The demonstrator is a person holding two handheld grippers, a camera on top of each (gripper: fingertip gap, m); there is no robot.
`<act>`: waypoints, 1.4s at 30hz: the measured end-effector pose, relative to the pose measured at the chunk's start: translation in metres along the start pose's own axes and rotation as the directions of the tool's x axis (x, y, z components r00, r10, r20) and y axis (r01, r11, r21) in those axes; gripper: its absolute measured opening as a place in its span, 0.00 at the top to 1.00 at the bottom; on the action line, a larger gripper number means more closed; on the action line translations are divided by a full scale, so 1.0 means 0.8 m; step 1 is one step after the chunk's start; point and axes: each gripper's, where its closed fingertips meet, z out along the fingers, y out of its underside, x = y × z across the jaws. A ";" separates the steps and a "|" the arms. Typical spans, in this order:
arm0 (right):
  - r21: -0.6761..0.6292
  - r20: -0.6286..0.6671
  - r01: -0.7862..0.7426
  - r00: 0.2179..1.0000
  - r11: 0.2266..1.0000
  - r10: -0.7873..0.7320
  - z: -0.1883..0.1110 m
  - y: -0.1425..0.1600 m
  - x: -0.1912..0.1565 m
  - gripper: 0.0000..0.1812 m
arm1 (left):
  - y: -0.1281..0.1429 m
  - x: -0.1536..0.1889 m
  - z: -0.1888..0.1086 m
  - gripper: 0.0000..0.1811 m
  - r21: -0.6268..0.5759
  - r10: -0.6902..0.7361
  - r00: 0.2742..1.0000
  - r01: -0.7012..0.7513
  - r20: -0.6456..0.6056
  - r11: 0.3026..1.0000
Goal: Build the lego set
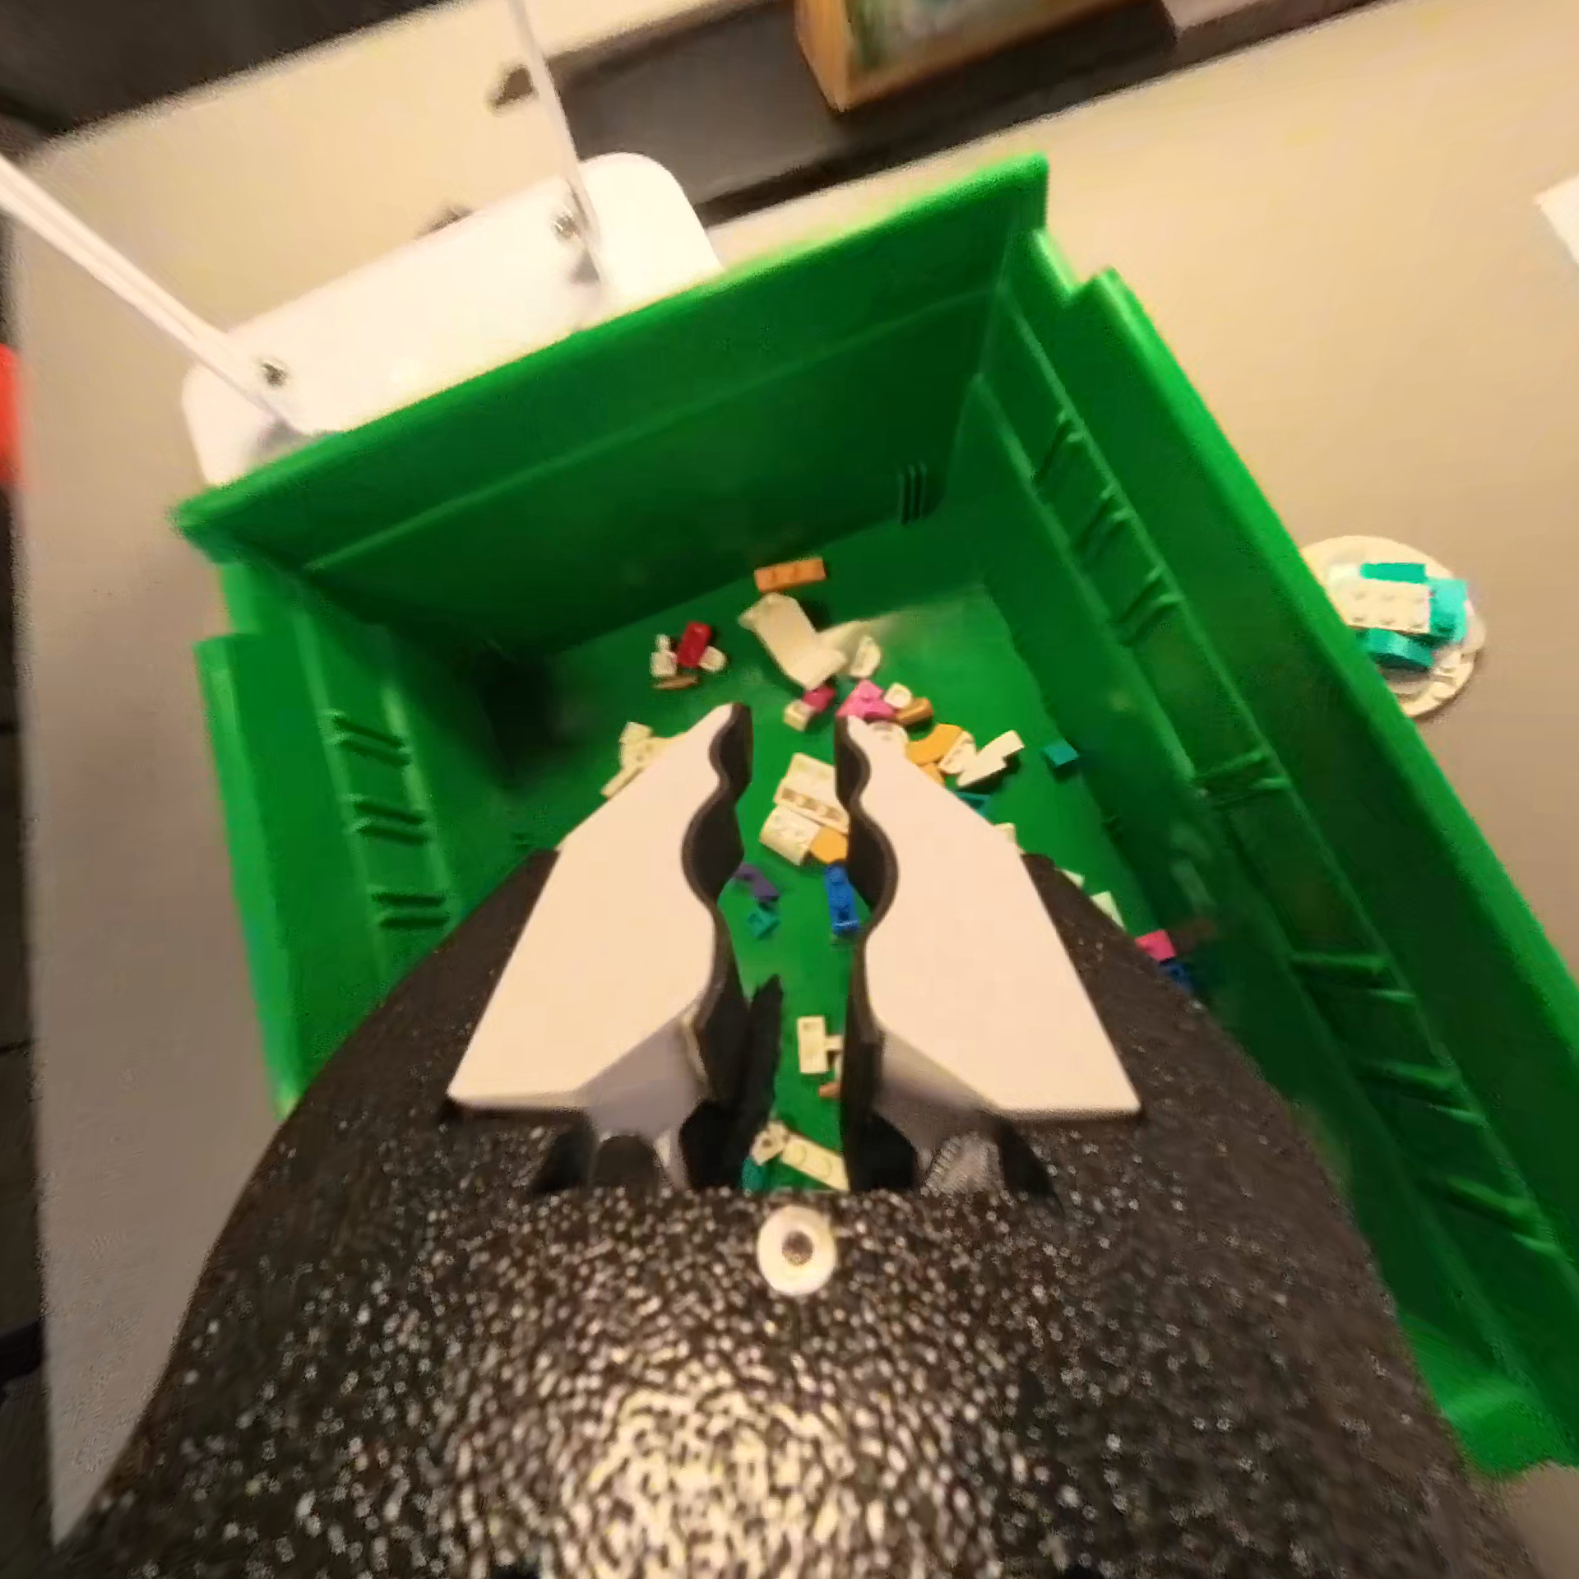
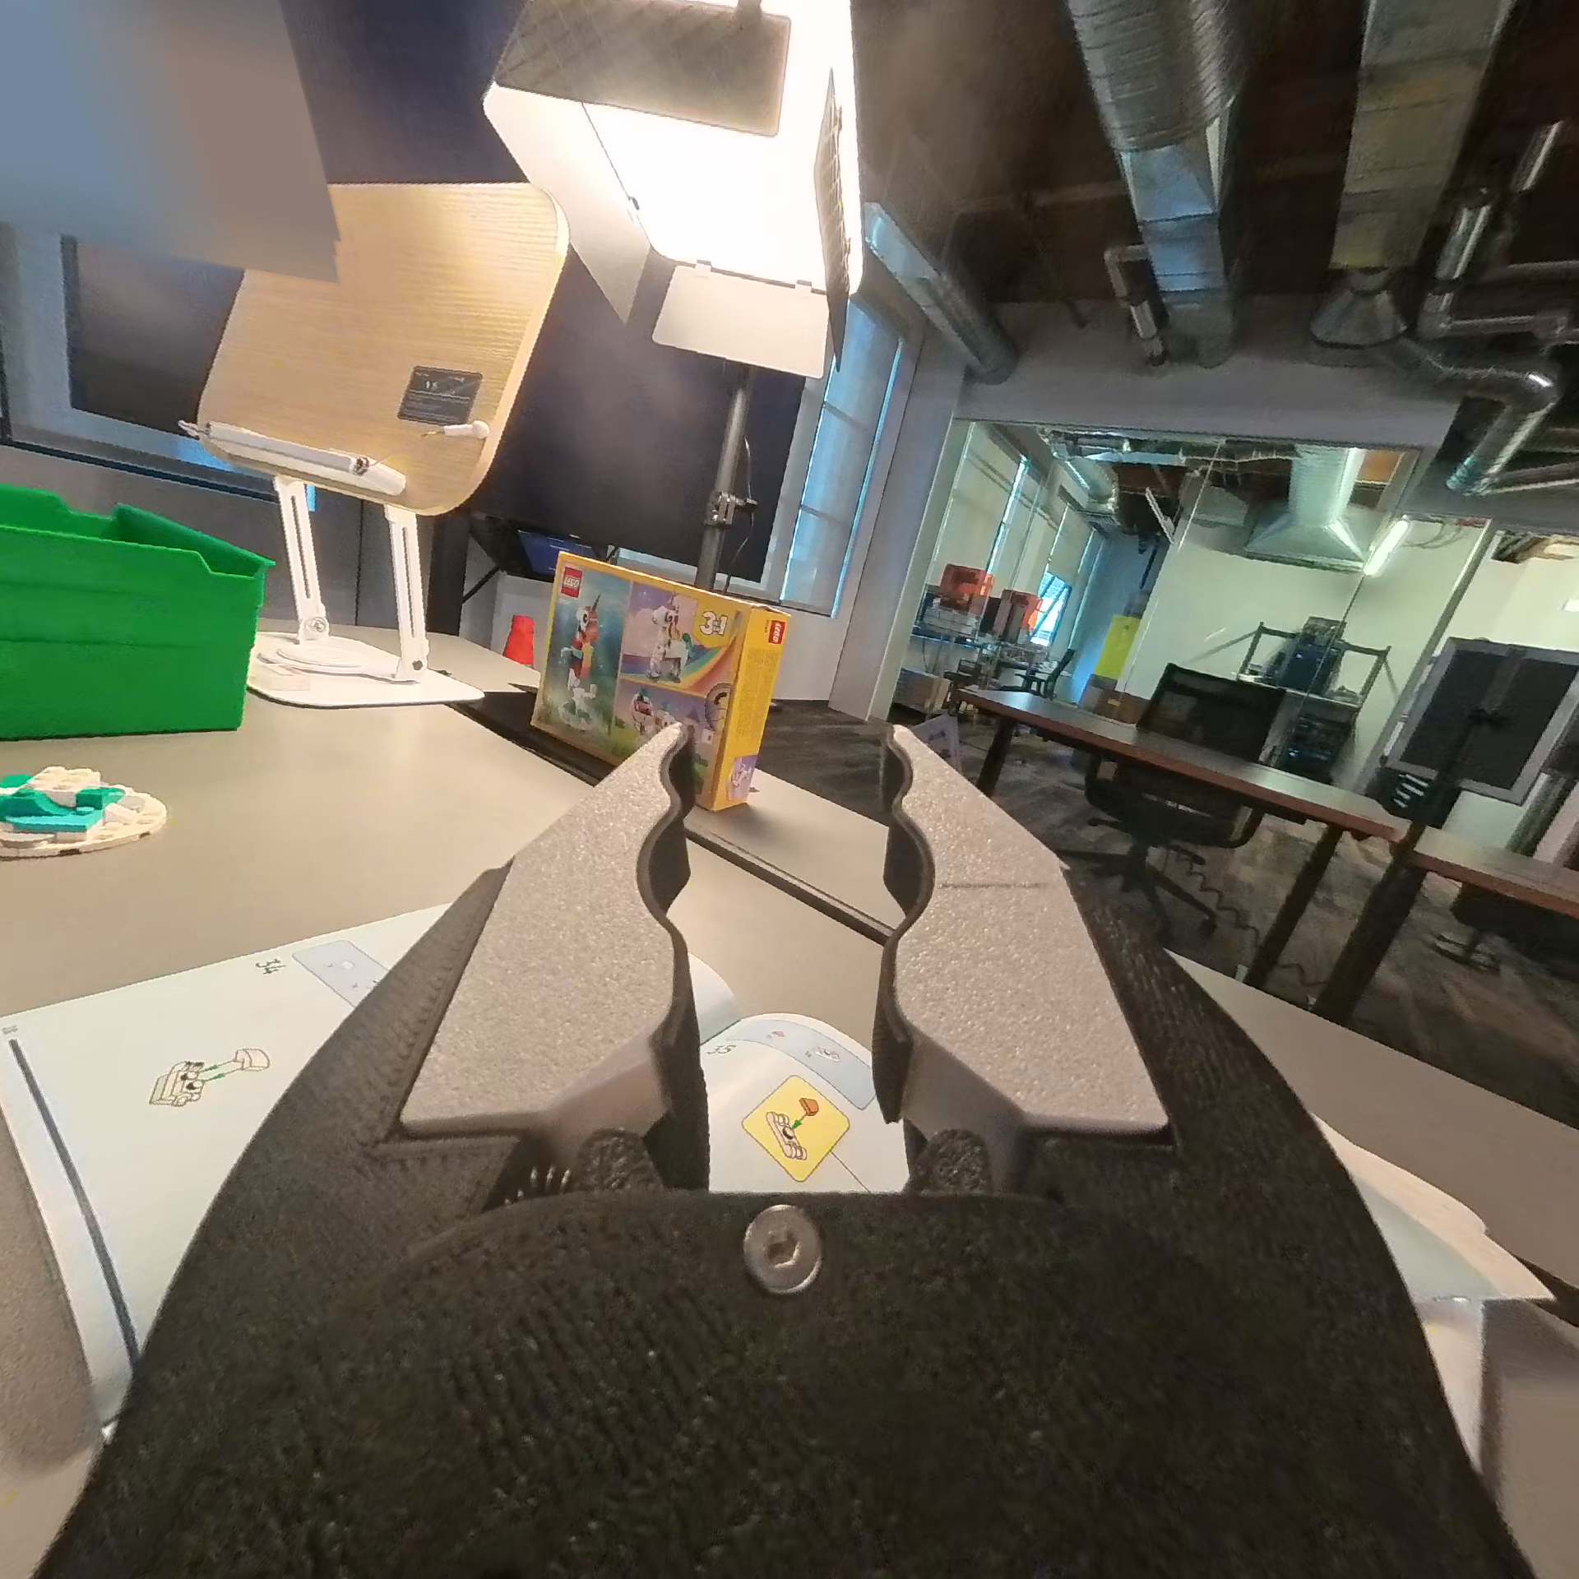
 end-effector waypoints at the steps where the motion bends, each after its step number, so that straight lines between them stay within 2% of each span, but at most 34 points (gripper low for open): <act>1: 0.001 -0.001 -0.004 1.000 1.000 0.004 0.000 0.000 0.001 0.77 | 0.003 0.006 0.007 0.90 -0.028 -0.005 0.999 0.004 -0.035 1.000; 8: 0.002 -0.006 -0.019 1.000 1.000 0.019 0.000 0.000 0.003 0.77 | 0.040 0.023 0.022 0.90 -0.198 0.020 0.993 -0.043 -0.116 0.979; 10: 0.000 -0.004 -0.012 1.000 1.000 0.012 0.000 0.000 0.002 0.77 | 0.056 0.034 0.017 0.89 -0.267 -0.025 0.986 -0.020 -0.164 0.964; 12: -0.001 -0.003 -0.005 1.000 1.000 0.005 0.000 0.000 0.001 0.77 | 0.074 0.054 0.007 0.80 -0.355 -0.117 0.959 0.018 -0.259 0.935; 14: -0.003 -0.003 0.000 1.000 1.000 0.000 0.000 0.000 0.000 0.77 | 0.073 0.062 0.000 0.78 -0.358 -0.186 0.931 0.065 -0.315 0.932; 16: -0.004 -0.002 0.004 1.000 1.000 -0.004 0.000 0.001 -0.001 0.77 | 0.078 0.043 -0.004 0.79 -0.370 -0.197 0.946 0.092 -0.256 0.924; 20: -0.005 0.001 0.011 1.000 1.000 -0.011 0.001 0.001 -0.002 0.77 | 0.093 0.003 -0.017 0.85 -0.417 -0.114 0.988 0.062 -0.100 0.907; 24: -0.006 0.004 0.016 1.000 1.000 -0.016 0.001 0.001 -0.003 0.77 | 0.105 0.002 -0.037 0.90 -0.489 -0.029 0.991 -0.040 -0.132 0.871; 28: -0.006 0.009 0.021 1.000 1.000 -0.021 0.001 0.001 -0.004 0.77 | 0.118 -0.016 -0.043 0.96 -0.552 0.066 0.995 -0.094 -0.071 0.829; 34: -0.006 0.014 0.026 1.000 1.000 -0.026 0.001 0.001 -0.006 0.77 | 0.154 0.027 -0.061 0.98 -0.638 0.036 0.965 -0.199 -0.259 0.744; 42: -0.007 0.022 0.035 0.999 0.999 -0.035 0.001 0.001 -0.008 0.77 | 0.180 0.011 -0.077 0.99 -0.698 0.089 0.976 -0.204 -0.198 0.686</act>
